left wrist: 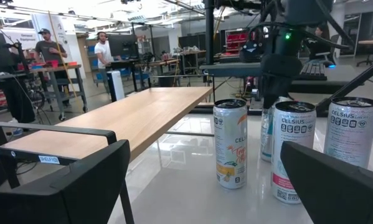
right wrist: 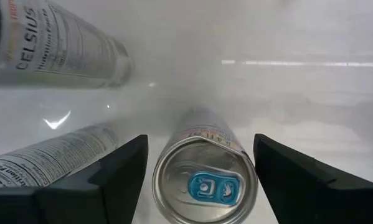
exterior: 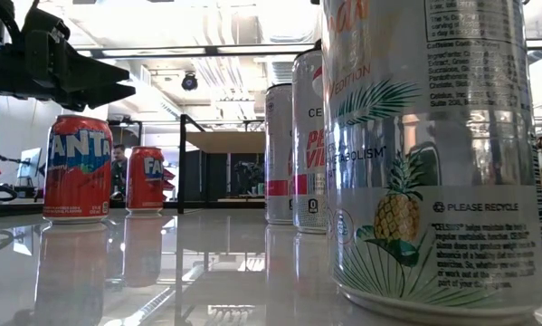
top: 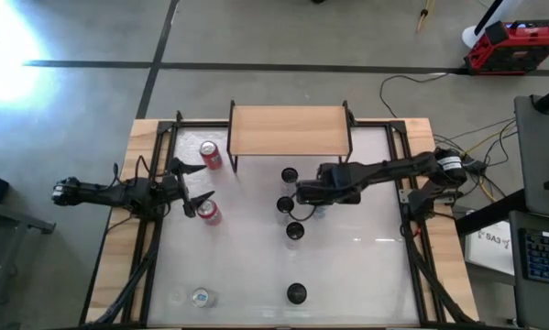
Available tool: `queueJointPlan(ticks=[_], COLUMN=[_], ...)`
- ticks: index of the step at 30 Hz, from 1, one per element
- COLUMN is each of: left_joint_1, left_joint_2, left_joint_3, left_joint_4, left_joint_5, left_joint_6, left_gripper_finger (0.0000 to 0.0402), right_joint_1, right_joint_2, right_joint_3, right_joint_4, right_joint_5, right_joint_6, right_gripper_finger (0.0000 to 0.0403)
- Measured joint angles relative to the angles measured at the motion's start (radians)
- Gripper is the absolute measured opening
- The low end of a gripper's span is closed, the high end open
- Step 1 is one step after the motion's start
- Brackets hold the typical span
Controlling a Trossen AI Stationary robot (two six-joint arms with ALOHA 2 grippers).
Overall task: Place canned beverage on shelf
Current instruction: Put the top blue soda can on the shelf
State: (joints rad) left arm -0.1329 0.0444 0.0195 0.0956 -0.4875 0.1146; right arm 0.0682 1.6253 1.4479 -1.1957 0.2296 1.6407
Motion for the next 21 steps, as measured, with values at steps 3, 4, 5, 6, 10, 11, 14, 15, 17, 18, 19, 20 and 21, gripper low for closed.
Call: queueJointPlan(ticks=[3,4,5,6,10,11,14,15,17,18,19,20,21], left_joint_1=[0.000,0.000,0.000,0.000,0.000,0.000,0.000,0.000,0.000,0.000,0.000,0.000,0.000], left_joint_2=[0.000,0.000,0.000,0.000,0.000,0.000,0.000,0.000,0.000,0.000,0.000,0.000,0.000], left_joint_3=[0.000,0.000,0.000,0.000,0.000,0.000,0.000,0.000,0.000,0.000,0.000,0.000,0.000], left_joint_4=[0.000,0.000,0.000,0.000,0.000,0.000,-0.001,0.000,0.000,0.000,0.000,0.000,0.000], left_joint_5=[0.000,0.000,0.000,0.000,0.000,0.000,0.000,0.000,0.000,0.000,0.000,0.000,0.000], left_joint_6=[0.000,0.000,0.000,0.000,0.000,0.000,0.000,0.000,0.000,0.000,0.000,0.000,0.000], left_gripper_finger=[0.0400,0.0400,0.0400,0.0400,0.0400,0.0400,0.0400,0.0400,0.0400,0.0400,0.0400,0.0400,0.0400], right_joint_1=[0.015,0.021,0.029,0.038,0.076,0.085,0.116,0.128,0.150,0.160,0.169,0.178,0.186], right_joint_2=[0.012,0.018,0.028,0.038,0.083,0.094,0.123,0.131,0.144,0.146,0.150,0.152,0.153], right_joint_3=[-0.001,-0.002,-0.002,-0.002,-0.002,-0.002,-0.002,-0.002,-0.002,-0.002,-0.002,-0.002,-0.002], right_joint_4=[-0.005,-0.007,-0.007,-0.007,-0.014,-0.014,-0.016,-0.017,-0.017,-0.018,-0.018,-0.018,-0.020], right_joint_5=[0.030,0.039,0.054,0.066,0.109,0.125,0.174,0.190,0.213,0.221,0.232,0.244,0.255], right_joint_6=[0.001,0.000,-0.002,-0.002,0.020,0.034,0.079,0.104,0.155,0.181,0.206,0.229,0.250], right_gripper_finger=[0.0272,0.0272,0.0272,0.0272,0.0272,0.0272,0.0272,0.0272,0.0272,0.0272,0.0272,0.0272,0.0272])
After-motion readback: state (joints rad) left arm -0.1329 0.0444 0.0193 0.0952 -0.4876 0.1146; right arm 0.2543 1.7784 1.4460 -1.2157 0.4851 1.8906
